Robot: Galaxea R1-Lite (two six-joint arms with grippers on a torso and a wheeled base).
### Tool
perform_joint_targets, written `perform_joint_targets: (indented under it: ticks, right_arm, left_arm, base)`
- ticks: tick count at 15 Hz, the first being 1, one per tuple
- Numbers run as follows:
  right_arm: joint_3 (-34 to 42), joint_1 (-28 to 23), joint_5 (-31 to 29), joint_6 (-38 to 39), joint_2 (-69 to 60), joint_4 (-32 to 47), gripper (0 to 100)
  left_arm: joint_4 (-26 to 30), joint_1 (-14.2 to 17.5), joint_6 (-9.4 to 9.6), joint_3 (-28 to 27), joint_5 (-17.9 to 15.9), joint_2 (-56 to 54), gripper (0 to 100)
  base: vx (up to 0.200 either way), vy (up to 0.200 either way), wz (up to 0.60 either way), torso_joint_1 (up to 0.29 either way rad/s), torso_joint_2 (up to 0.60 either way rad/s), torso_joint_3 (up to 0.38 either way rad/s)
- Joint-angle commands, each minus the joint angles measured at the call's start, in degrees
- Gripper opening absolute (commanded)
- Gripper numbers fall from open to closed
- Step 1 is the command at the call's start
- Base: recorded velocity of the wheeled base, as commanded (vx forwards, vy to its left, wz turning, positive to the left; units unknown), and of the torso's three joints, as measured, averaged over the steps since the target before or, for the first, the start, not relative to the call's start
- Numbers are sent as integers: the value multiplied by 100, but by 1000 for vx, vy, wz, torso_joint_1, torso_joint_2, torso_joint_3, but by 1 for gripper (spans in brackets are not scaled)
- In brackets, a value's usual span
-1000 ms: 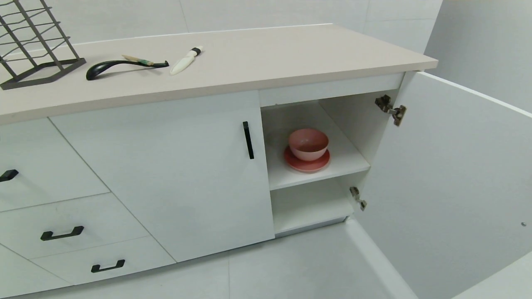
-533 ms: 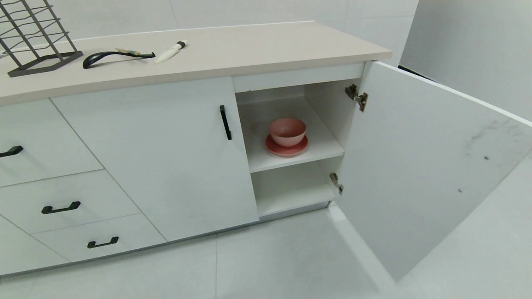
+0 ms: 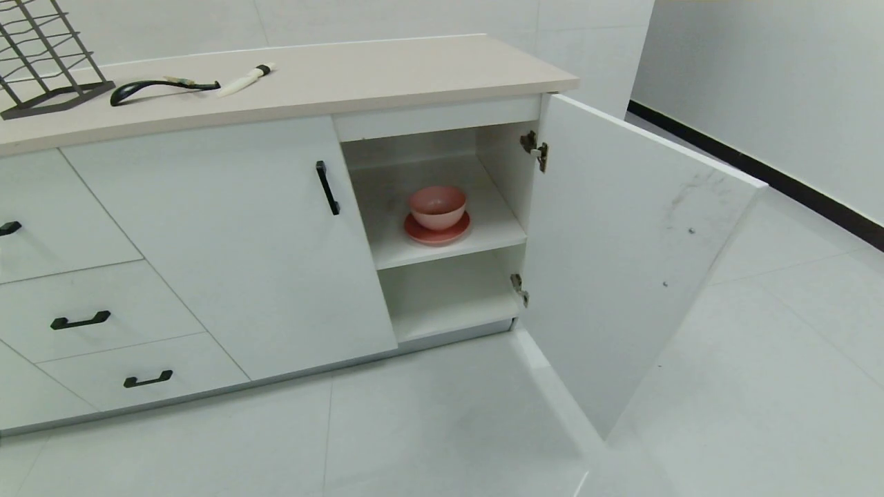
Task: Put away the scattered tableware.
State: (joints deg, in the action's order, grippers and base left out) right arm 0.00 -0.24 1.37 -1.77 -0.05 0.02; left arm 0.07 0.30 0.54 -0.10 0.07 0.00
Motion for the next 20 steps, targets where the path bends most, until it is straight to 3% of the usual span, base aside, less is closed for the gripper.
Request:
perform_joint_targets:
  ticks: [1, 6, 8, 17, 18, 20]
  right_arm:
    - [0, -2, -5, 10, 5, 6, 100]
    - [0, -2, -13, 19, 5, 6, 100]
    - [0, -2, -31, 19, 5, 6, 100]
    - [0, -2, -40, 10, 5, 6, 100]
    - [0, -2, -40, 36, 5, 6, 0]
    - [0, -2, -40, 54, 5, 6, 0]
  left_arm:
    - [1, 5, -1, 1, 1, 0, 100]
    - [1, 5, -1, 1, -7, 0, 100]
    - [1, 5, -36, 1, -7, 0, 100]
    - [1, 5, -71, 1, -7, 0, 100]
    - [1, 5, -71, 1, -7, 0, 100]
    - [1, 5, -71, 1, -7, 0, 100]
  base:
    - [0, -200, 0, 7, -7, 2]
    - [0, -200, 0, 3, 0, 6]
    - [0, 0, 600, 2, 5, 2]
    - [0, 0, 0, 0, 0, 0]
    - [0, 0, 0, 0, 0, 0]
    - [0, 0, 0, 0, 0, 0]
